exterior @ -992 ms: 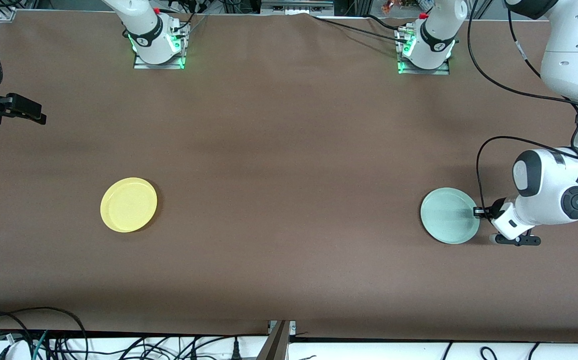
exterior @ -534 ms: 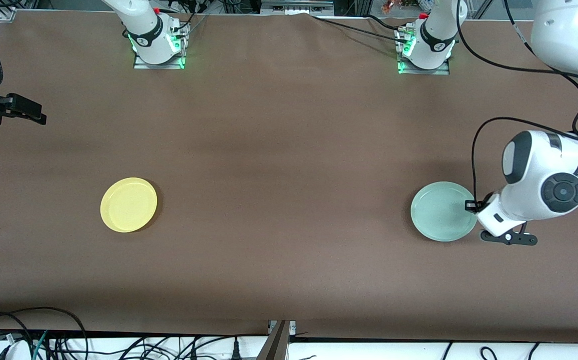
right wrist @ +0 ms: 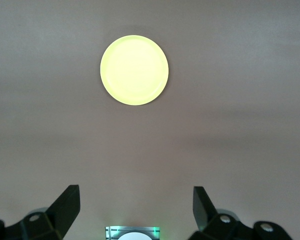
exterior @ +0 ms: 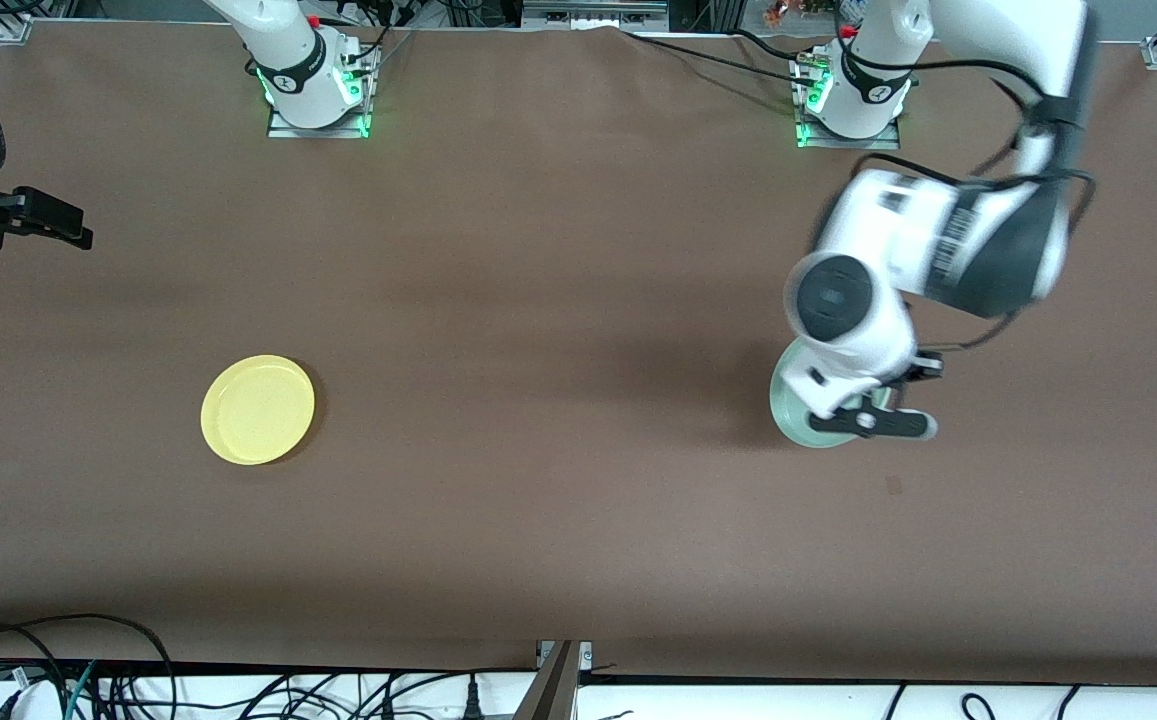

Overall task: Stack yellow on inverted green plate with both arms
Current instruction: 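Flip the green plate over onto the table while the right gripper reaches the yellow plate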

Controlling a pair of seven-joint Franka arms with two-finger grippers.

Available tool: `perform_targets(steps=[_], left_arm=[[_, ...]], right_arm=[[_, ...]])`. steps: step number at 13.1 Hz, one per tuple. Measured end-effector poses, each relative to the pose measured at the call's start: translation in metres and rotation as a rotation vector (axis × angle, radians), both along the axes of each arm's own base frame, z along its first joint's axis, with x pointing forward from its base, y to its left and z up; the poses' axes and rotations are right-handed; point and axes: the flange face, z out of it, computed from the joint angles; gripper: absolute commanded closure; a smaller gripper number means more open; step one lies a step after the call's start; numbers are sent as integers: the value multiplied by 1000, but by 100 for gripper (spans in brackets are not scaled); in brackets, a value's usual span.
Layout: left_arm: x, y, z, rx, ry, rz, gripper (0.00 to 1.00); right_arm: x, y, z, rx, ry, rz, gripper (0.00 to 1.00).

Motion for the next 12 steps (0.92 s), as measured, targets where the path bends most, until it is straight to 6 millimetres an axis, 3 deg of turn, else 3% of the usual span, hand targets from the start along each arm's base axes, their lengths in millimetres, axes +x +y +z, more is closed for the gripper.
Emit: perform_targets(steps=[5, 9, 12], left_arm=[[-83, -128, -20, 232, -112, -66, 100], [-115, -178, -46, 303, -177, -150, 100], [-140, -215, -91, 421, -243, -256, 100]], right_arm=[[0, 0, 0, 0, 1, 0, 0], [0, 0, -1, 0, 1, 0, 0], [2, 0, -4, 0, 6, 0, 0]])
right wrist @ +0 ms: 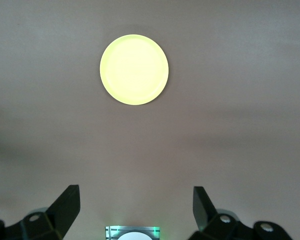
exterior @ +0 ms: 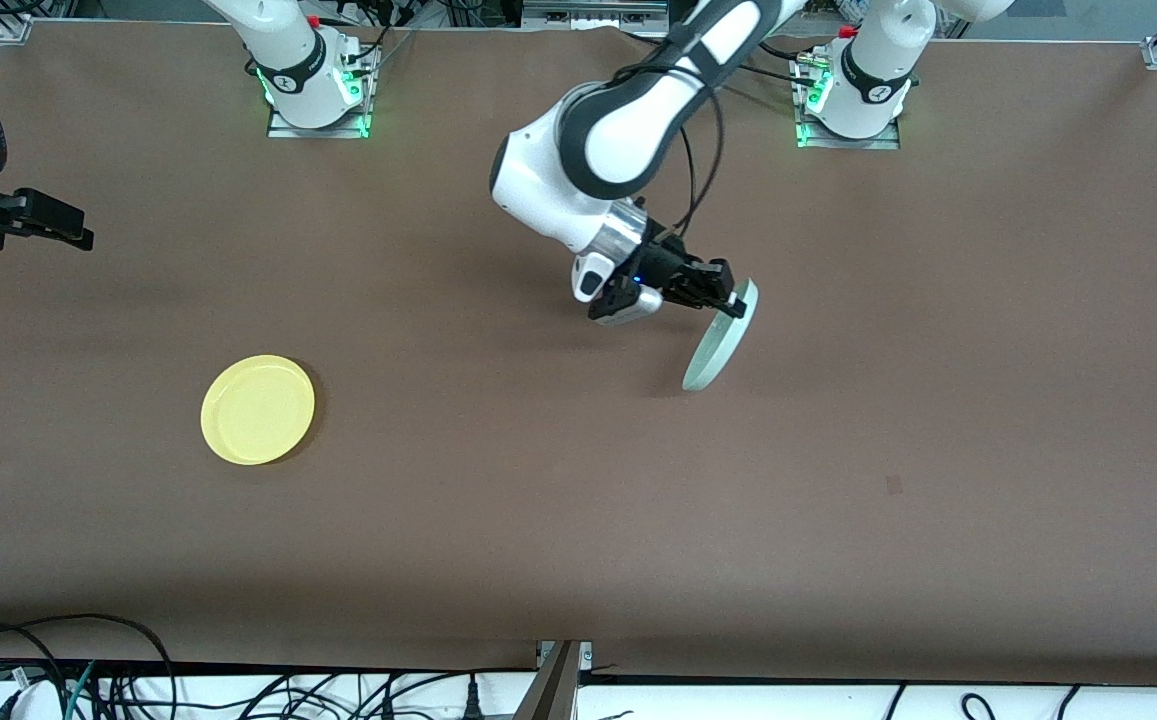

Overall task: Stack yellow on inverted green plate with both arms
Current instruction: 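Flip the green plate over onto the table while the right gripper reaches the yellow plate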

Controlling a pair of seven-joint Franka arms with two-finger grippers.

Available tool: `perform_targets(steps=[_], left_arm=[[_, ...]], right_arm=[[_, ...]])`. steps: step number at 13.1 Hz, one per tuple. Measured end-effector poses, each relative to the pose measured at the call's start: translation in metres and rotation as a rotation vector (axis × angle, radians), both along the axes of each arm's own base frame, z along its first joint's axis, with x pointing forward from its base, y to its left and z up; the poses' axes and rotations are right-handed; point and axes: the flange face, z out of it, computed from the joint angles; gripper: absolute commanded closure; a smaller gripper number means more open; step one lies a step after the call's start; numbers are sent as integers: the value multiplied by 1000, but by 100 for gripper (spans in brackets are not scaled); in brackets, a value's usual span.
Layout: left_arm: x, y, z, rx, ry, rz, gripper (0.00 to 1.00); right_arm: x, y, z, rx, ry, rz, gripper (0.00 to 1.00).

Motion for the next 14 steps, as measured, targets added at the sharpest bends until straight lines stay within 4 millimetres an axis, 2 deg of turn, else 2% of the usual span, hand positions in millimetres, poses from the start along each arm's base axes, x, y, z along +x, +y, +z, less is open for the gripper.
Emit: perform_targets(steps=[2, 3, 6, 9, 11, 14], left_arm=[[-7, -14, -34, 68, -38, -54, 100], [-4, -18, -46, 82, -49, -62, 100], [12, -24, -69, 121, -101, -116, 100], [9, -41, -87, 152, -137, -182, 100], [1, -51, -95, 159, -141, -202, 100], [-9, -60, -101, 152, -162, -213, 100]], right_arm=[[2, 0, -4, 0, 3, 0, 0], [4, 0, -7, -1, 9, 0, 0], [9, 0, -17, -2, 18, -1, 0], [19, -17, -40, -5, 46, -30, 0], [29, -29, -68, -8, 81, -50, 0], [58, -46, -141, -7, 111, -65, 0]])
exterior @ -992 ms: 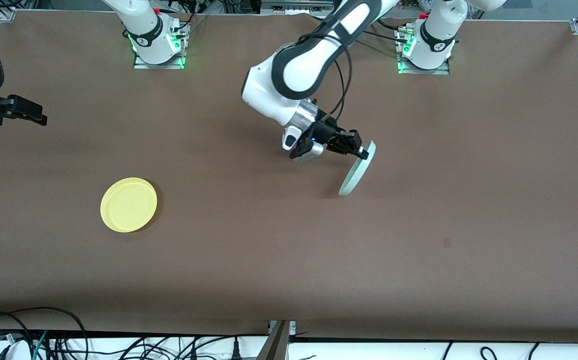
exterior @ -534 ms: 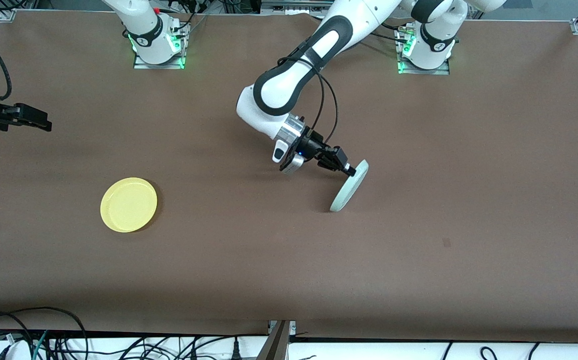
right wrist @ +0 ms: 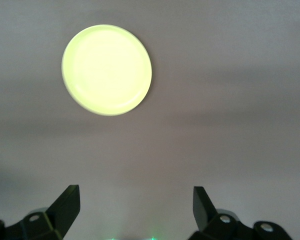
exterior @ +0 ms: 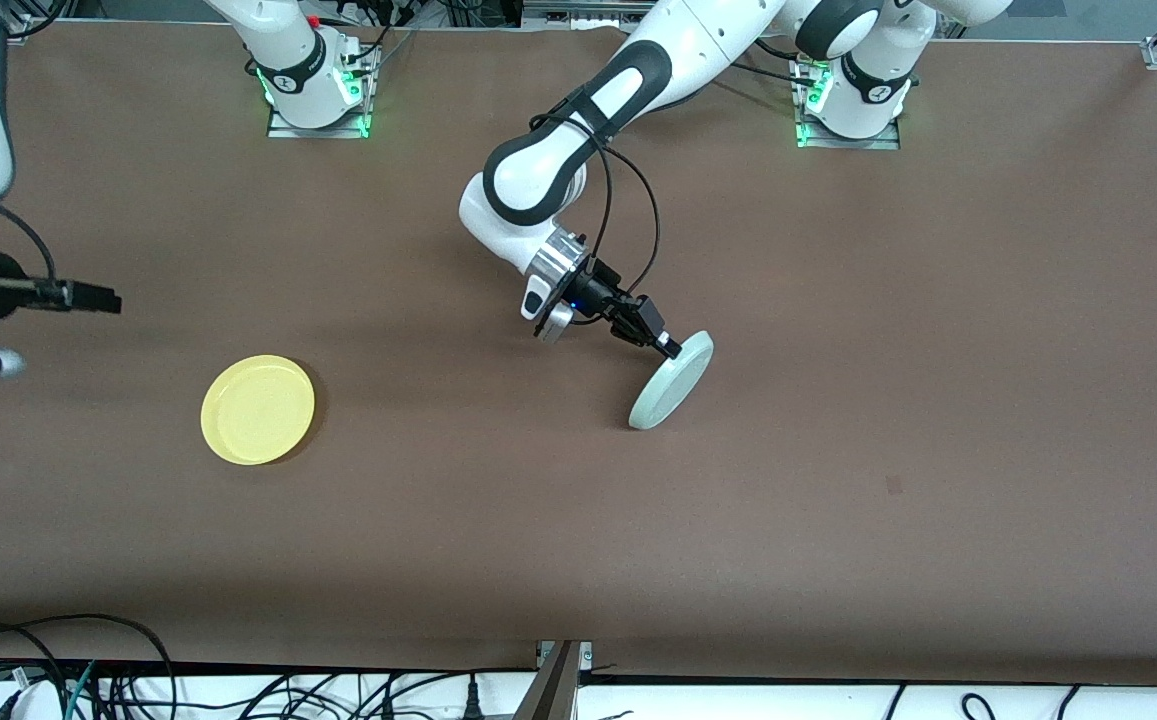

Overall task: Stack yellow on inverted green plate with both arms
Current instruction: 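Flip the green plate over onto the table while the right gripper reaches the yellow plate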

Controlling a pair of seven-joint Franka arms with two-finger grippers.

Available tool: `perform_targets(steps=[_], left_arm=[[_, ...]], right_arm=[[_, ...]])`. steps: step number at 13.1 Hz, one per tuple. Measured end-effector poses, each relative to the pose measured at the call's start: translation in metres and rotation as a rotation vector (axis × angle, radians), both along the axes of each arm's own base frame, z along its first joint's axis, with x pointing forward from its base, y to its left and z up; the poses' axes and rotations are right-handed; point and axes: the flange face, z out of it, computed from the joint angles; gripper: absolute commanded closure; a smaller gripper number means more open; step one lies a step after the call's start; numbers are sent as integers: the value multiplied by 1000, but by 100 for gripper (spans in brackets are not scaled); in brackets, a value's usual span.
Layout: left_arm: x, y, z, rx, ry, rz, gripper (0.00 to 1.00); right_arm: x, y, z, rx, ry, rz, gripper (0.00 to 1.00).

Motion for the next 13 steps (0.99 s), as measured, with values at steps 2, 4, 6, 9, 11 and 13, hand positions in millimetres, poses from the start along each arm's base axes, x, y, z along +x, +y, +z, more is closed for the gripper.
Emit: perform_targets(steps=[2, 4, 6, 9, 11, 13], left_arm=[[-11, -9, -7, -5, -20, -17, 98], [-26, -20, -12, -2, -37, -37, 60], [-42, -31, -20, -4, -39, -63, 0], [-68, -48, -30, -38, -82, -93, 0], [-94, -63, -34, -84, -112, -105, 0], [-119, -75, -40, -194, -154, -63, 0]], right_arm=[[18, -13, -53, 35, -8, -14, 0], [29, -18, -103, 57, -1, -29, 0], [34, -14, -139, 64, 13, -20, 0], [31, -14, -188, 82, -23, -9, 0], [19, -21, -225, 96, -64, 7, 0], [5, -36, -253, 127, -94, 10, 0]])
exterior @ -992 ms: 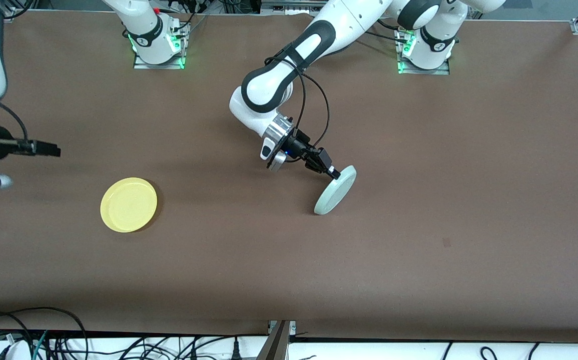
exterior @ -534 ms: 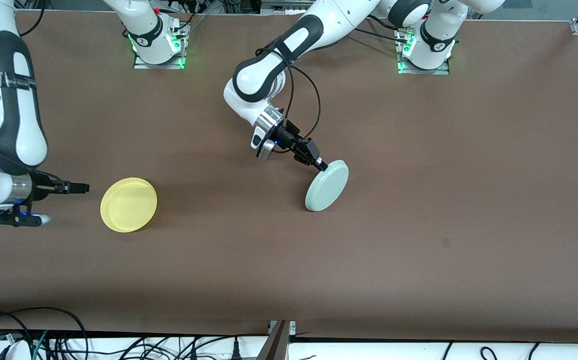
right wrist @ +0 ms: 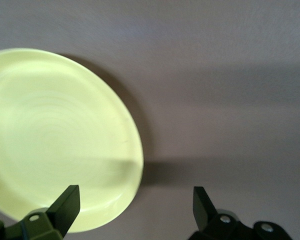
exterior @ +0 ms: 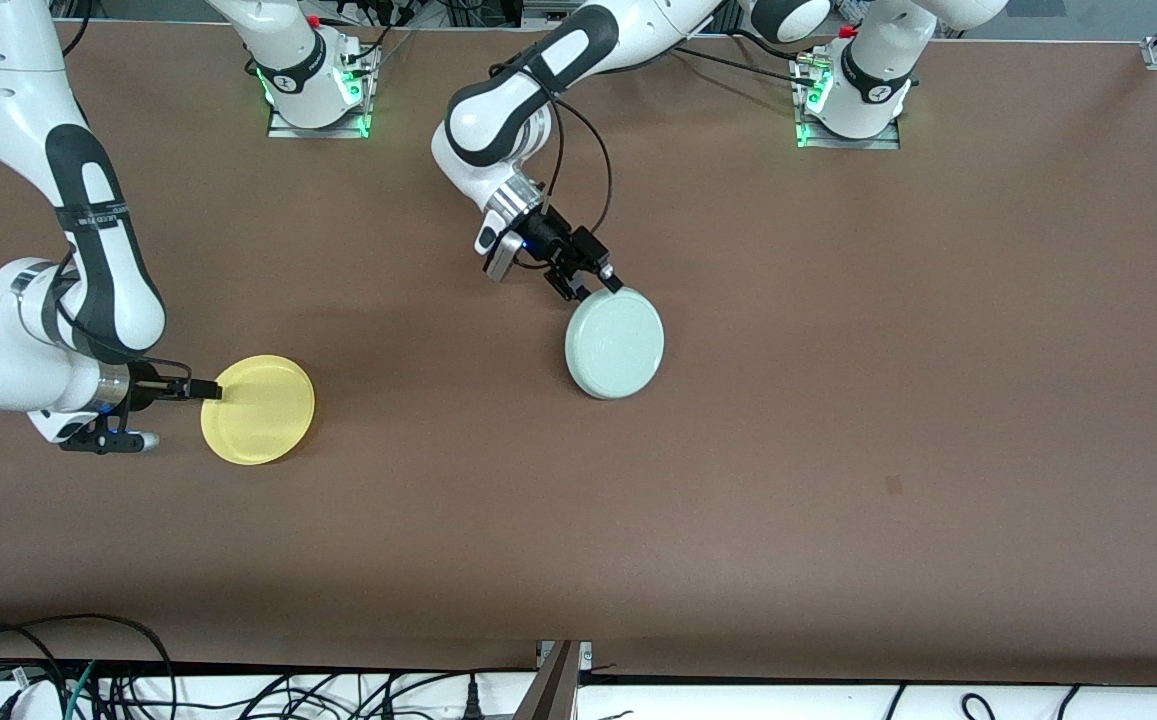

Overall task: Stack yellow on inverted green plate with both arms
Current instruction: 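Open the left gripper and withdraw while the right gripper grips the yellow plate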

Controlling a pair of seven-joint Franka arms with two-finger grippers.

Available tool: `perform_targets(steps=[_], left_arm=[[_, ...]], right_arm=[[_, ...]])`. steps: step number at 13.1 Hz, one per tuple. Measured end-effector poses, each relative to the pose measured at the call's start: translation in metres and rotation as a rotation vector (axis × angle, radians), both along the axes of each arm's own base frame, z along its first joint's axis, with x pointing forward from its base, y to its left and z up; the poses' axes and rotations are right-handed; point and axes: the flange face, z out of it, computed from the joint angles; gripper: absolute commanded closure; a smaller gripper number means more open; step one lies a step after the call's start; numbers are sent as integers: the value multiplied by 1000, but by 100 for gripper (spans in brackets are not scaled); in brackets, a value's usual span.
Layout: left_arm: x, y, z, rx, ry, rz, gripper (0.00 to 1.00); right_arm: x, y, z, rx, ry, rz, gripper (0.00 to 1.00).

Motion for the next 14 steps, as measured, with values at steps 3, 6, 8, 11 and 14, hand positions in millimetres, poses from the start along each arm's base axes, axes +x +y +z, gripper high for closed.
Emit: perform_targets(steps=[3, 6, 8, 11, 14], left_arm=[[-9, -22, -6, -289, -37, 42, 0], [-11, -54, -7, -772, -88, 182, 0], [9, -51, 5, -857, -61, 282, 0], [97, -17, 75, -1007, 70, 472, 0], [178, 44, 172, -1127, 178, 550, 0]], right_arm=[[-9, -18, -22, 76, -16, -1, 2], [-8, -19, -22, 78, -23, -1, 75], [-8, -18, -23, 79, -22, 1, 90], [-9, -16, -26, 81, -17, 3, 100], [-4, -11, -19, 90, -31, 6, 100]])
